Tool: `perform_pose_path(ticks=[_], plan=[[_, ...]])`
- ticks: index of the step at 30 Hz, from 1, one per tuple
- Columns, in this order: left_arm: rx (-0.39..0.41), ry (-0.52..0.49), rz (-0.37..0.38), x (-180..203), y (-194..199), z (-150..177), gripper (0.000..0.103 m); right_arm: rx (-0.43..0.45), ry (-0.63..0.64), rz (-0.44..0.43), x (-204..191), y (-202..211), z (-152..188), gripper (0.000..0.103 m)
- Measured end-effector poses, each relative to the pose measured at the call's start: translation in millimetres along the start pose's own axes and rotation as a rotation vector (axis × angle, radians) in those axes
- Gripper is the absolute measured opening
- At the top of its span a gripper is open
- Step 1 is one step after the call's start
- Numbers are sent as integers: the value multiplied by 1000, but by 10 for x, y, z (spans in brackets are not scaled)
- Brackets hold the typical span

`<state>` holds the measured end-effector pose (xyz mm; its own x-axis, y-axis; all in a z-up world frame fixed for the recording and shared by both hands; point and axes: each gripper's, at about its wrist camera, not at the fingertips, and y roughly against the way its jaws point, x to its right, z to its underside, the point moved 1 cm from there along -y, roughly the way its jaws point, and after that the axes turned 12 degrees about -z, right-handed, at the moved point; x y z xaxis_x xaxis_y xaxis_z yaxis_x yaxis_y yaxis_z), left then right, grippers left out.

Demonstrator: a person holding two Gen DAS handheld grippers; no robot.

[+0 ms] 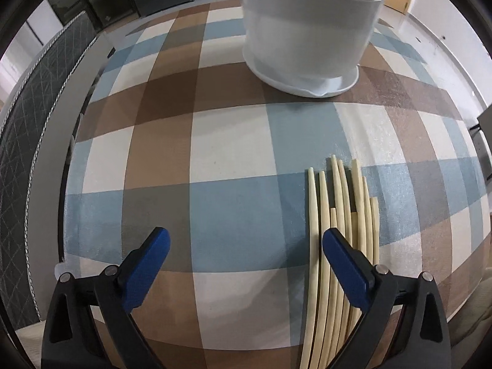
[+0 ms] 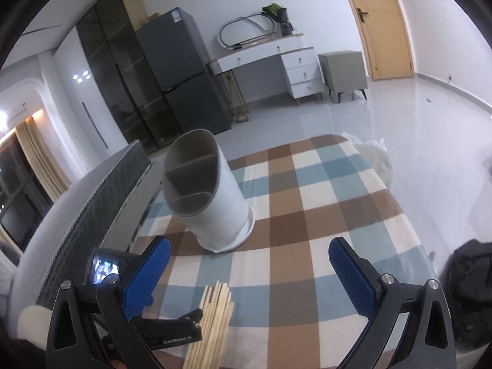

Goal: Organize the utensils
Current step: 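Lower the left tool to the chopstick bundle and pinch one chopstick, then pinch a chopstick with the right tool while the left tool opens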

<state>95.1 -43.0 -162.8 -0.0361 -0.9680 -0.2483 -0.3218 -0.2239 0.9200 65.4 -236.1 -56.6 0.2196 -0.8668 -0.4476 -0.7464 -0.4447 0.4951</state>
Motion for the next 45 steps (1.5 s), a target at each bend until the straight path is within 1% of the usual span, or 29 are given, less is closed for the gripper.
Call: perform_pose_path(ticks=[7,12,15,19,22,24,26,27,28,29,30,31,32,34,36,38,41,42,43,45], plan=[[-25,17,39,11,15,-25,97,-10,-16,-7,3,-14,-10,103],[-52,56,81,-47,-36,-95,87,-15,-29,-5,14,-8,-12,103],[-39,34,40,-31,-13,-77,81,-14,-36,-1,28,-12,-21,103],[-40,28,45,13,14,-69,79,-10,-11,11,-3,-12,-24,103],[-27,8,50,90,15,-142,68,-8,-1,10,-14,-8,-24,103],[-19,-11,50,164,26,-229,58,-9,-3,9,-4,-7,-29,103],[2,-32,33,257,52,-281,54,-12,-9,16,24,-5,-32,103],[8,-40,30,296,62,-311,47,-14,-13,22,43,-5,-33,103],[7,-43,44,333,73,-327,42,-15,-19,26,63,-9,-32,103],[3,-42,64,309,89,-307,30,-18,-24,27,78,-11,-31,103],[0,-43,69,363,138,-240,22,-22,-29,28,93,-16,-30,103],[0,-52,74,411,159,-234,16,-28,-35,30,109,-25,-25,103],[-1,-55,81,439,164,-247,3,-36,-40,33,123,-40,-17,103],[-11,-42,97,459,161,-278,1,-58,-47,36,146,-73,9,103],[-21,-12,124,425,166,-282,0,-98,-52,38,160,-139,65,103],[-30,51,175,329,169,-268,0,-142,-50,42,165,-201,133,103],[-12,108,216,234,262,-272,0,-218,-57,57,178,-312,245,103],[-4,117,226,207,297,-296,0,-253,-74,55,190,-365,288,99],[12,130,241,145,367,-305,0,-269,-83,52,196,-390,311,96],[43,153,276,59,478,-360,0,-326,-105,42,188,-486,371,87]])
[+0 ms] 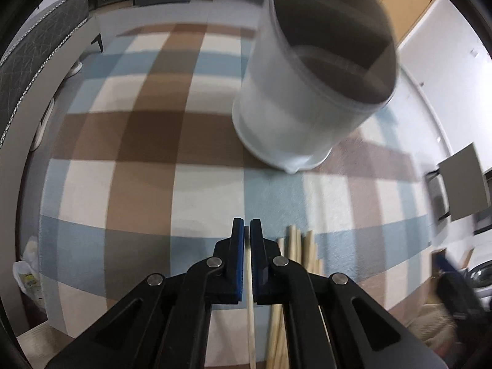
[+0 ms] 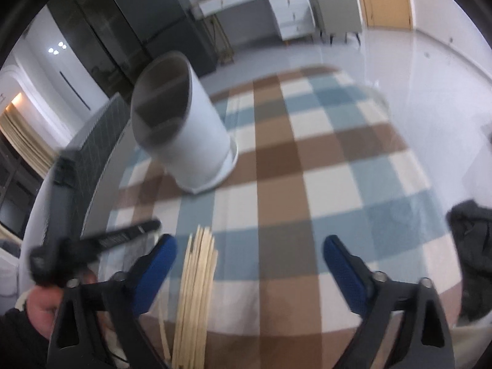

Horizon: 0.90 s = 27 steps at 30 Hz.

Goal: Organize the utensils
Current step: 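Pinch a chopstick with the right tool while the left tool opens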

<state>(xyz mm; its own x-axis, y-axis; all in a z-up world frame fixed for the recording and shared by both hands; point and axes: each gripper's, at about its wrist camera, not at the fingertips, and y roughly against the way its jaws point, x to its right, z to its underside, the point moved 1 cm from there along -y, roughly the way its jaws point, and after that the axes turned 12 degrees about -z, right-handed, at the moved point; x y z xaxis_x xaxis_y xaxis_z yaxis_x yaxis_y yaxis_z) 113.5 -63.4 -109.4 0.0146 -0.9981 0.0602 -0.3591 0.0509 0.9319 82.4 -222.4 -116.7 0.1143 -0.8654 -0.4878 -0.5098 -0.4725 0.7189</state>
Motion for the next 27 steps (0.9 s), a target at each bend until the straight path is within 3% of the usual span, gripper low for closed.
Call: perform_pose_path(ticks=[3,6,9,14,16,20,21,27], plan=[[40,33,41,-163,118,-121,0,-71,19,-13,-94,-150,1,76],[69,62,71,-388,179,-223,0,-109,44,-23,-217,-302,-27,72],[46,118,91,-700,56,-452,0,-183,59,-22,-326,-568,-68,67],[-9,261,148,-1018,116,-494,0,-270,82,49,-443,-948,-84,50],[-10,295,129,-1086,139,-500,2,-295,115,72,-495,-1041,-77,45],[-20,324,123,-1132,122,-515,37,-322,162,132,-552,-1199,-70,32],[-20,328,125,-1147,138,-503,43,-331,162,142,-546,-1235,-61,25],[-16,388,71,-1277,102,-503,54,-294,138,142,-489,-1189,-96,7]])
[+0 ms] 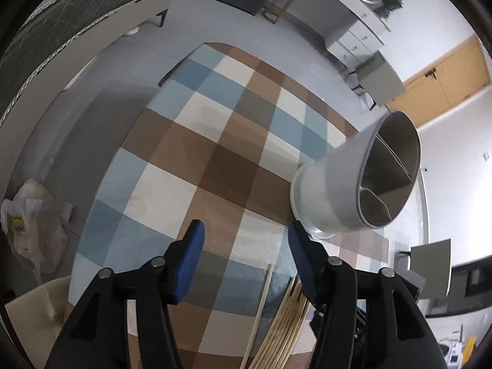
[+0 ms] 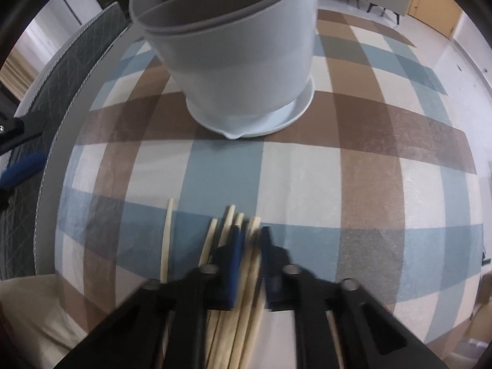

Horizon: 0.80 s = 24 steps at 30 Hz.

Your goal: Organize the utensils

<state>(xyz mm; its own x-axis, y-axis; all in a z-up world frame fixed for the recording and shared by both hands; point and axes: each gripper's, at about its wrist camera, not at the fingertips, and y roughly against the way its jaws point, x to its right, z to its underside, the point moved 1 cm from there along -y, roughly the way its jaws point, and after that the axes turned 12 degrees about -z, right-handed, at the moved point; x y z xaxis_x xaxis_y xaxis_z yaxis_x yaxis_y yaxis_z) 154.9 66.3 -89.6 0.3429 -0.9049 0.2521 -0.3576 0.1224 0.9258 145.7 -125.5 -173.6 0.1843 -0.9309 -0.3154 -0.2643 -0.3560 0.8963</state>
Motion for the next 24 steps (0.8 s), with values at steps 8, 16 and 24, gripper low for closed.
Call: perform_pose_path(ticks=[8,16,24], plan=[[-80,-79,-31,108,-225,125,54,169,-52,-106,175,518,-13,6],[-107,-300,-94,416,-462,445,54,308,-55,-190,338,1055,87,6],[-106,-408,-198,546,-679,641,54,374,-90,-247,523,1194,165,5]])
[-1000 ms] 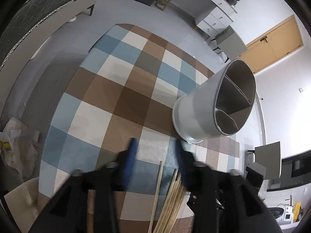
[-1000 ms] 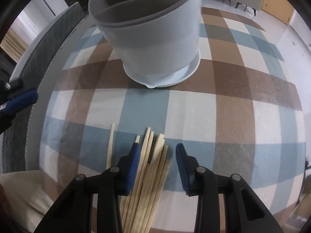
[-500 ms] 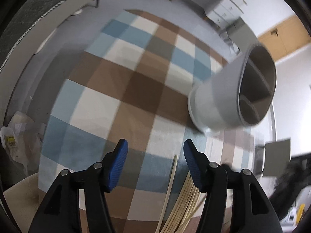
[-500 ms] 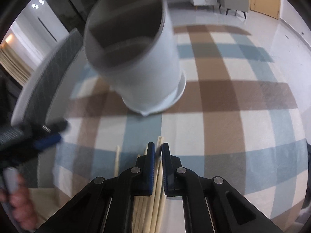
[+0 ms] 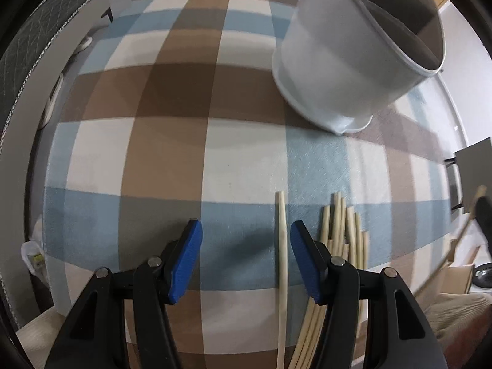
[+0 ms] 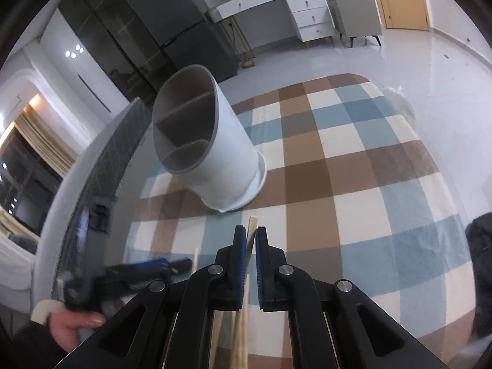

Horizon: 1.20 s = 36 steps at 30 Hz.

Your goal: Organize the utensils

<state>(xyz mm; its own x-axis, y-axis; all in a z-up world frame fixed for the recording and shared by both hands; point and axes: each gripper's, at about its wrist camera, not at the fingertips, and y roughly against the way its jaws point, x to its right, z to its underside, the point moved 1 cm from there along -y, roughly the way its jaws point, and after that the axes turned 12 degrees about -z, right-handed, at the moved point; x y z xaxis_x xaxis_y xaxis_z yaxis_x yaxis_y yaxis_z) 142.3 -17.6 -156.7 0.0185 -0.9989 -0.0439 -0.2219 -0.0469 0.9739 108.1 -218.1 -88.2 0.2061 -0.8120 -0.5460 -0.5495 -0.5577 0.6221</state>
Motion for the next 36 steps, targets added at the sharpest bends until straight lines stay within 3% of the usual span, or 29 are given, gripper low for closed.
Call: perform_pose_path(ticks=[6,10,14,18,20,29,32,33,36], plan=[[34,-114,-146,274,-35,37,49,32,-8,-37,13,98,-24,5],[1,-84,-147,329,-48,39,30,53,-20,-61,8,185,-51,5],[-37,-60,-136,382,-65,44,2,83,-10,-62,-2,291,-71,5],[-22,-47,-134,381,-78,21,2,100,-2,-56,6,368,-65,5],[30,-35,-151,338,-27,39,1,109,2,-51,6,408,-52,5],[349,-12,-42,247,770,271,1,162,87,-44,-206,578,29,4],[429,-2,-5,266,970,299,1,186,137,-43,-334,641,76,4],[446,-2,-1,303,989,180,1,192,152,-39,-379,653,105,4],[480,-1,12,279,1042,246,1,187,182,-23,-476,645,178,4]])
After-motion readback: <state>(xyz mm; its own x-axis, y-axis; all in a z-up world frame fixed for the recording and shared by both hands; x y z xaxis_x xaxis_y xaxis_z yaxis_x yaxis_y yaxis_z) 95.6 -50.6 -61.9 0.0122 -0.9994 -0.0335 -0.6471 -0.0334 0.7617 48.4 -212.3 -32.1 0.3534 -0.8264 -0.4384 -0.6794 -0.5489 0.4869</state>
